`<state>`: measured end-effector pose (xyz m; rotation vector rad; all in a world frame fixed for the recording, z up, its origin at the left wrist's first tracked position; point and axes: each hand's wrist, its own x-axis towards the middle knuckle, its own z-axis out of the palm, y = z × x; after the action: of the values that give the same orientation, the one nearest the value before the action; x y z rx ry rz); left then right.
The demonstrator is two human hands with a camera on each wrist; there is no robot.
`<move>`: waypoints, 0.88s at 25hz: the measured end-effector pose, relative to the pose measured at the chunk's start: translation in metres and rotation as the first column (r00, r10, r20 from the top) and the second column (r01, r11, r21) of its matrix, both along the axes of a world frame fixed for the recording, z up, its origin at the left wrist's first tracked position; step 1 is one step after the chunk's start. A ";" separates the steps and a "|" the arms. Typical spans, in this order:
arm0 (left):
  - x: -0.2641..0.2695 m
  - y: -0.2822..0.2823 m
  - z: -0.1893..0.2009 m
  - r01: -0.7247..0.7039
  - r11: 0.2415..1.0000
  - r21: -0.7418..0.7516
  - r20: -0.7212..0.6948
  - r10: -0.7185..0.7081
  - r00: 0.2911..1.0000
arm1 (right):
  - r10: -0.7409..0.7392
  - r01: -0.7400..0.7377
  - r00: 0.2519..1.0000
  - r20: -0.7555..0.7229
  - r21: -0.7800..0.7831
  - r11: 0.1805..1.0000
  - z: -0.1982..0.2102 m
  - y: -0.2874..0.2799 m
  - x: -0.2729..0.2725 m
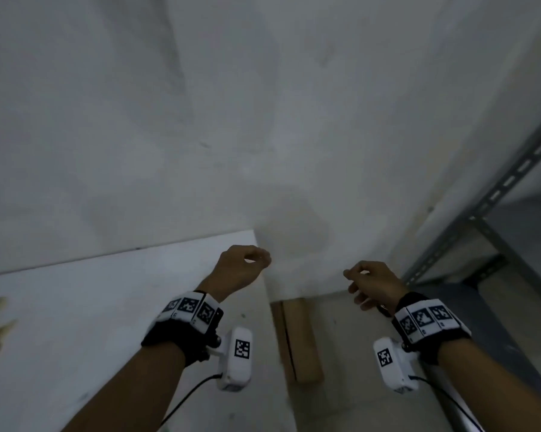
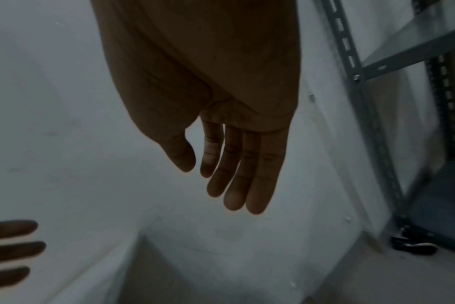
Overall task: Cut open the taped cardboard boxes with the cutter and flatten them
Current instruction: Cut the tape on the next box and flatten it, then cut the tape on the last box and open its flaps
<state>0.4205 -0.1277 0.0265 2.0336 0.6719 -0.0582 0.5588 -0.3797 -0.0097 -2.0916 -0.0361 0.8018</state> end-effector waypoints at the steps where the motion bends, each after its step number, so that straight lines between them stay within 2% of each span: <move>1: 0.026 -0.027 -0.015 0.014 1.000 -0.022 -0.010 -0.014 1.000 | -0.022 0.021 0.999 -0.026 -0.017 1.000 -0.019 -0.025 0.017; 3: 0.068 -0.068 -0.058 0.035 0.995 -0.097 -0.062 -0.041 0.997 | -0.039 0.031 0.995 -0.094 -0.088 0.996 -0.064 -0.064 0.041; 5: 0.097 -0.102 -0.119 0.047 0.987 -0.153 -0.153 -0.071 0.986 | -0.022 -0.004 0.985 -0.173 -0.149 0.989 -0.116 -0.089 0.054; 8: 0.112 -0.135 -0.238 -0.060 0.977 -0.204 -0.394 -0.026 0.919 | 0.020 -0.087 0.946 -0.325 -0.192 0.978 -0.210 -0.097 0.060; 10: 0.104 -0.146 -0.319 -0.165 0.958 -0.236 -0.538 0.013 0.843 | 0.043 -0.127 0.917 -0.396 -0.188 0.974 -0.275 -0.090 0.059; 14: 0.085 -0.151 -0.468 -0.346 0.916 -0.204 -0.659 0.133 0.741 | 0.134 -0.238 0.905 -0.404 -0.220 0.946 -0.418 -0.068 0.058; 17: 0.064 -0.153 -0.551 -0.529 0.801 -0.281 -0.711 0.197 0.675 | 0.200 -0.329 0.883 -0.425 -0.255 0.909 -0.511 -0.059 0.052; 19: 0.046 -0.152 -0.601 -0.587 0.767 -0.261 -0.732 0.240 0.638 | 0.218 -0.357 0.862 -0.457 -0.244 0.901 -0.571 -0.054 0.045; 22: 0.024 -0.152 -0.655 -0.608 0.793 -0.038 -0.721 0.400 0.566 | 0.213 -0.351 0.827 -0.520 -0.183 0.918 -0.632 -0.053 0.040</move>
<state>0.4446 -0.2794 -0.6282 1.4164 1.6185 -0.5618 0.5986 -0.4326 -0.6419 -2.0948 0.0420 1.5897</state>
